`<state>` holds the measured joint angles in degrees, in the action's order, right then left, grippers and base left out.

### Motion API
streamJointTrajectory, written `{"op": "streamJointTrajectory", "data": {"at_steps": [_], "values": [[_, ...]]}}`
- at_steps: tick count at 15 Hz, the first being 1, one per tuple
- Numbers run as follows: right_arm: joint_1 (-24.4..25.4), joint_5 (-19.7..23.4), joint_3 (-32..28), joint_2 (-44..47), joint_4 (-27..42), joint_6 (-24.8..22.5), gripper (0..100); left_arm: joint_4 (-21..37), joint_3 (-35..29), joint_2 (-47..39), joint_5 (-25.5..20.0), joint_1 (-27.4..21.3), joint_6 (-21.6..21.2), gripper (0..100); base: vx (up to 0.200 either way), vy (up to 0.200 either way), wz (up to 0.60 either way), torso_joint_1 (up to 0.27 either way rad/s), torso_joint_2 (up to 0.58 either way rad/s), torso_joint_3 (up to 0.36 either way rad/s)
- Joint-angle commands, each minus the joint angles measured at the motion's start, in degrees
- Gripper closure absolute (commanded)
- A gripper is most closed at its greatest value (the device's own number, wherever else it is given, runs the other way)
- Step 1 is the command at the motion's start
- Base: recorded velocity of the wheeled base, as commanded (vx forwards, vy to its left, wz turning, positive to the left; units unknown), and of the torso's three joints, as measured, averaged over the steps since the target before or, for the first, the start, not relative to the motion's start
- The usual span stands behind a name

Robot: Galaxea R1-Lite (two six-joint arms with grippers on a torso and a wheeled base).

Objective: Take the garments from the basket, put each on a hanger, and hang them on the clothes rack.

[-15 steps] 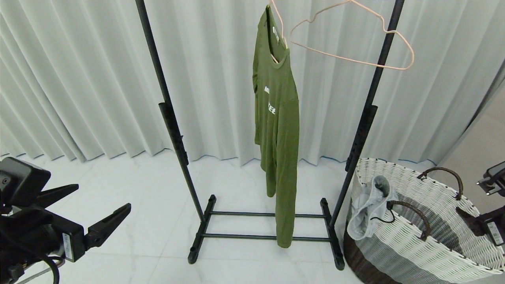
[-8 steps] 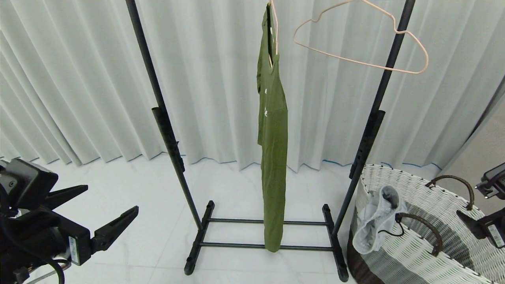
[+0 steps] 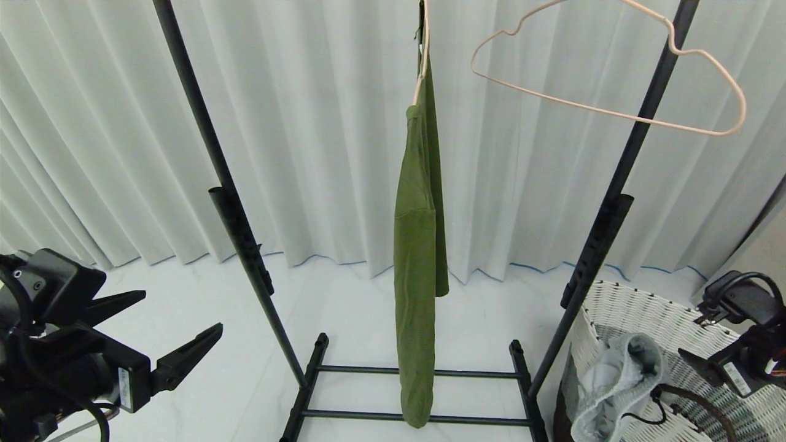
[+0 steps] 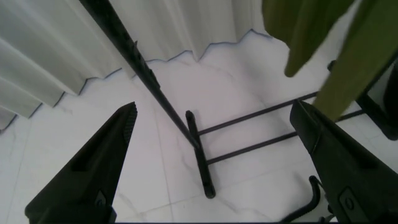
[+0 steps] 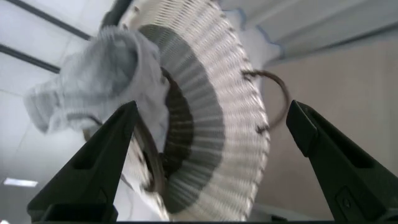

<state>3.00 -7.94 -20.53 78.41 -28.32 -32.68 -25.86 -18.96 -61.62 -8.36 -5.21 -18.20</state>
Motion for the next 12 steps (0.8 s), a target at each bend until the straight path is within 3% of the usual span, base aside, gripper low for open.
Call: {"op": "streamJointTrajectory", "data": {"at_steps": [1, 5, 7, 9, 12], "values": [[0.3, 1.0, -0.7, 5.6, 0.0, 0.1, 0, 0.0, 0.1, -0.6, 0.8, -0.1, -0.1, 0, 0.0, 0.0, 0.0, 0.0, 0.0, 0.0], [0.3, 1.3, -2.8, 13.0, -0.4, 0.3, 0, -0.1, 0.1, -0.5, 0.9, -0.1, -0.2, 0, 0.0, 0.0, 0.0, 0.0, 0.0, 0.0], [0.3, 1.3, -3.2, 18.4, -5.4, 0.4, 0, 0.0, 0.1, -0.6, 1.0, -0.1, -0.1, 0, 0.0, 0.0, 0.0, 0.0, 0.0, 0.0], [0.1, 1.1, -3.3, 26.4, -14.8, 0.4, 0, 0.0, 0.1, -0.4, 1.3, 0.0, -0.1, 0, 0.0, 0.0, 0.0, 0.0, 0.0, 0.0], [-0.5, 0.6, -4.5, 31.6, -20.7, 0.3, 0, -0.1, 0.1, -0.3, 3.1, 0.0, -0.1, 0, 0.0, 0.0, 0.0, 0.0, 0.0, 0.0]]}}
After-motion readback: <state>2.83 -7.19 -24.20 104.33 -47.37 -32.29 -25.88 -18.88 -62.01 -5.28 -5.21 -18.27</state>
